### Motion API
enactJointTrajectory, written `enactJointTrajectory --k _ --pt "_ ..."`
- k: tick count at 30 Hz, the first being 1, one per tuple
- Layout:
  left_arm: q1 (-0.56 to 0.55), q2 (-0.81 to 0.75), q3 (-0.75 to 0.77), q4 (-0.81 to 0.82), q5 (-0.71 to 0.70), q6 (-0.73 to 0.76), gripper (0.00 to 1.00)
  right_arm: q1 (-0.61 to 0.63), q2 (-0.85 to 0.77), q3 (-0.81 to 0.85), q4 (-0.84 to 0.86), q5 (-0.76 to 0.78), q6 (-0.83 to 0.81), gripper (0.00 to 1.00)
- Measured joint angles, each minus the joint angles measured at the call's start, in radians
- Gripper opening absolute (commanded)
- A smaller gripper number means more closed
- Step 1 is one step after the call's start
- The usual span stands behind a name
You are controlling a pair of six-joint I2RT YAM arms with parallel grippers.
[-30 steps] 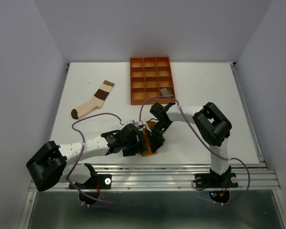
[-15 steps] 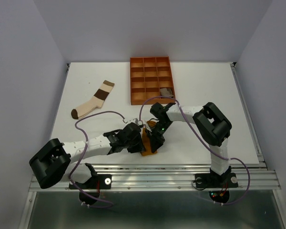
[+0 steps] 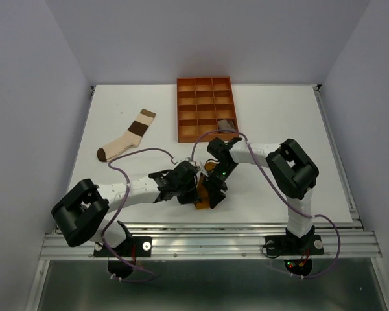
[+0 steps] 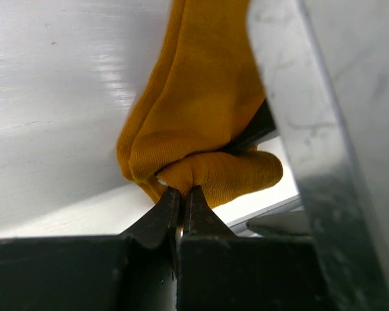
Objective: Roll the socks
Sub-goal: Roll the sock at the center of the board.
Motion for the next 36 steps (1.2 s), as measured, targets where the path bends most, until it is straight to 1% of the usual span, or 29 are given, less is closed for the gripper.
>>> enactJointTrajectory --k 2,5,10,13,17,20,25,29,32,36 --pt "0.004 -0.002 -0.001 0.011 0.014 0.0 0.0 -0.002 -0.018 -0.007 0.003 0.012 0.007 0.63" --pt "0.015 -0.011 -0.021 0.062 0.052 -0.002 0.0 -0.007 -0.057 -0.027 0.022 0.048 0.015 0.63" --pt "0.034 -0.022 -0.055 0.075 0.081 -0.015 0.0 -0.02 -0.145 -0.08 0.157 0.133 0.042 0.64" --pt "0.034 -0.028 -0.063 0.071 0.092 -0.016 0.0 -0.037 -0.181 -0.08 0.242 0.155 0.058 0.66" --pt "0.034 -0.029 -0.063 0.065 0.106 -0.015 0.0 -0.051 -0.22 -0.087 0.304 0.166 0.056 0.66" --pt "0.034 -0.027 -0.062 0.063 0.127 -0.012 0.0 -0.058 -0.271 -0.124 0.341 0.167 0.031 0.66" --pt "0.048 -0.018 -0.06 0.064 0.158 0.002 0.0 -0.058 -0.409 -0.231 0.368 0.162 -0.045 0.7" --pt "0.076 -0.004 -0.047 0.055 0.195 0.015 0.0 -0.047 -0.504 -0.323 0.403 0.174 -0.1 0.7" --pt "0.089 0.024 -0.019 0.034 0.219 0.022 0.0 -0.014 -0.547 -0.38 0.42 0.198 -0.126 0.68" --pt "0.095 0.082 0.034 0.006 0.254 0.036 0.0 0.037 -0.552 -0.393 0.436 0.237 -0.153 0.68"
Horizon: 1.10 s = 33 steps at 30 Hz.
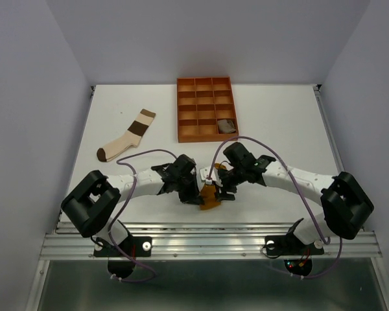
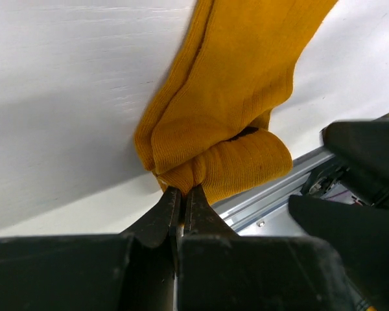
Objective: Roll the socks
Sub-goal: Roll the sock at the center of the board.
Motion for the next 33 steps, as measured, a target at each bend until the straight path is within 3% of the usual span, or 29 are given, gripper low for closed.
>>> enactJointTrajectory --k 8,16,33 --pt "0.021 0.101 0.094 -0.068 0.089 0.034 0.0 0.118 -0.001 -0.023 0.036 0.113 -0.076 0.68" --pt "0.077 0.143 0.102 -0.091 0.186 0.038 0.0 0.144 -0.016 -0.04 0.019 0.172 -0.115 0.63" --pt "0.084 0.16 0.132 -0.146 0.197 0.056 0.0 0.21 -0.053 -0.046 -0.025 0.15 -0.137 0.58"
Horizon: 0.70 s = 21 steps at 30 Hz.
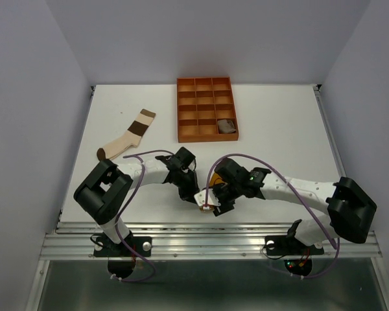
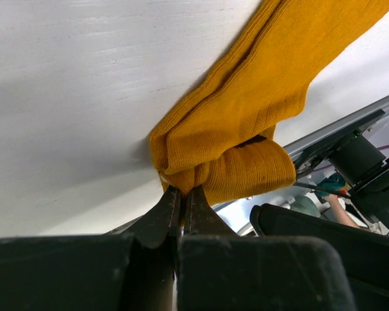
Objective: Roll the socks
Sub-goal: Roll the sock at the center of the board.
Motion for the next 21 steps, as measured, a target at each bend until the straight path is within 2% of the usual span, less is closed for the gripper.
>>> enactJointTrajectory --k 21 --pt "0.0 0.0 0.004 0.002 0.031 -0.004 0.0 0.0 0.06 -0.077 0.101 0.028 0.021 0.55"
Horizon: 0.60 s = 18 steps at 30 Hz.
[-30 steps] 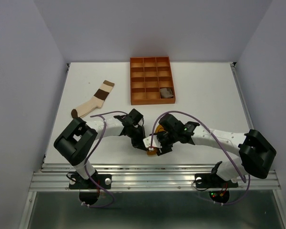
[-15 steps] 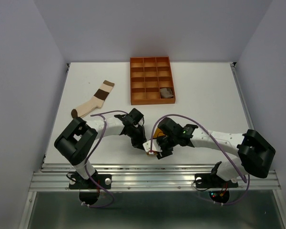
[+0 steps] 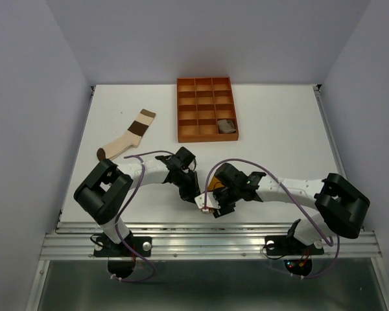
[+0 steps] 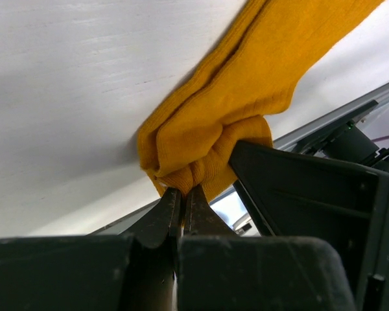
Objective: Roll the socks
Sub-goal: Roll the sock at the center of the board.
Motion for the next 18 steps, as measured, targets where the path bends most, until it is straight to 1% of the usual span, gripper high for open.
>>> enactJointTrajectory --k 2,4,5,6,7,10,12,13,15,16,17,18 --pt "0.0 0.0 0.0 0.004 0.011 -0.002 0.0 0.0 0.008 -0.008 0.015 0.002 -0.005 0.54" --pt "0.0 0.0 -0.002 0.008 0.019 -0.004 0.0 0.0 0.01 -0.014 0.031 0.002 -0.007 0.5" --pt "0.0 0.0 -0.004 0.013 0.027 -0.006 0.0 0.0 0.01 -0.019 0.043 0.002 -0.006 0.38" --pt "0.0 0.0 -0.012 0.022 0.041 -0.011 0.0 -0.001 0.01 -0.032 0.074 0.002 -0.005 0.38" --pt "0.0 0.0 -0.016 0.025 0.043 -0.014 0.0 -0.001 0.013 -0.038 0.093 0.002 -0.007 0.27" --pt "0.0 0.0 -0.027 0.035 0.051 -0.02 0.02 -0.001 0.026 -0.04 0.138 0.006 0.004 0.13" --pt "0.0 0.0 -0.039 0.04 0.056 -0.025 0.04 -0.001 0.027 -0.043 0.151 0.006 0.0 0.1" --pt "0.001 -0.001 -0.044 0.043 0.058 -0.027 0.09 -0.001 0.027 -0.044 0.155 0.006 -0.006 0.09" --pt "0.003 -0.001 -0.047 0.045 0.059 -0.03 0.1 -0.001 0.027 -0.044 0.155 0.005 -0.018 0.06" --pt "0.006 -0.001 -0.048 0.045 0.06 -0.029 0.18 -0.001 0.027 -0.044 0.155 0.002 -0.023 0.06" --pt "0.009 -0.002 -0.048 0.044 0.061 -0.029 0.2 -0.002 0.027 -0.044 0.154 0.001 -0.03 0.05" --pt "0.012 -0.002 -0.048 0.043 0.061 -0.026 0.25 -0.001 0.027 -0.044 0.154 0.0 -0.035 0.04"
